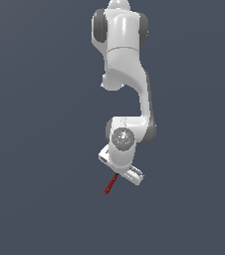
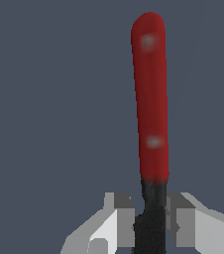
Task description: Pick up the object and move it to a goal position.
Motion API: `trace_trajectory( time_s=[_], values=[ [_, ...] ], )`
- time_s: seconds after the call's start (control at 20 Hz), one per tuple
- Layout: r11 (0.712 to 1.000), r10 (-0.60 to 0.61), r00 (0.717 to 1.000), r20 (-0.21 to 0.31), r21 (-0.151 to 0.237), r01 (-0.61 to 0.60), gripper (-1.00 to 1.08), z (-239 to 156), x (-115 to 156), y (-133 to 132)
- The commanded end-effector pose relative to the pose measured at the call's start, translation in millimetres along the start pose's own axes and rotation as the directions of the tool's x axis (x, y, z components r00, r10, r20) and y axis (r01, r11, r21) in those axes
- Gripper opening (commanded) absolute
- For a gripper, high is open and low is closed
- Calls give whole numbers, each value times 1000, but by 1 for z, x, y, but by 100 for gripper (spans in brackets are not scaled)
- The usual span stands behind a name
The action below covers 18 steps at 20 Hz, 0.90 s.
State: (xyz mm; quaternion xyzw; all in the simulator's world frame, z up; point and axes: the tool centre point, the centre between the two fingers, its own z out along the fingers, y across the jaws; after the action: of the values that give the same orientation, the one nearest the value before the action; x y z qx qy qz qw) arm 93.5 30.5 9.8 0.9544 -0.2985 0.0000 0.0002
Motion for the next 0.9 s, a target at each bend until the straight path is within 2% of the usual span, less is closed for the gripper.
trace_trajectory(
  time_s=[0.0,0.4,0.85],
  values=[
    [1000,0,1000,0,0,0,-100,-1,-1,3],
    [1000,0,1000,0,0,0,-100,-6,-9,27],
    [1000,0,1000,0,0,0,-100,-16,-27,79]
  ],
)
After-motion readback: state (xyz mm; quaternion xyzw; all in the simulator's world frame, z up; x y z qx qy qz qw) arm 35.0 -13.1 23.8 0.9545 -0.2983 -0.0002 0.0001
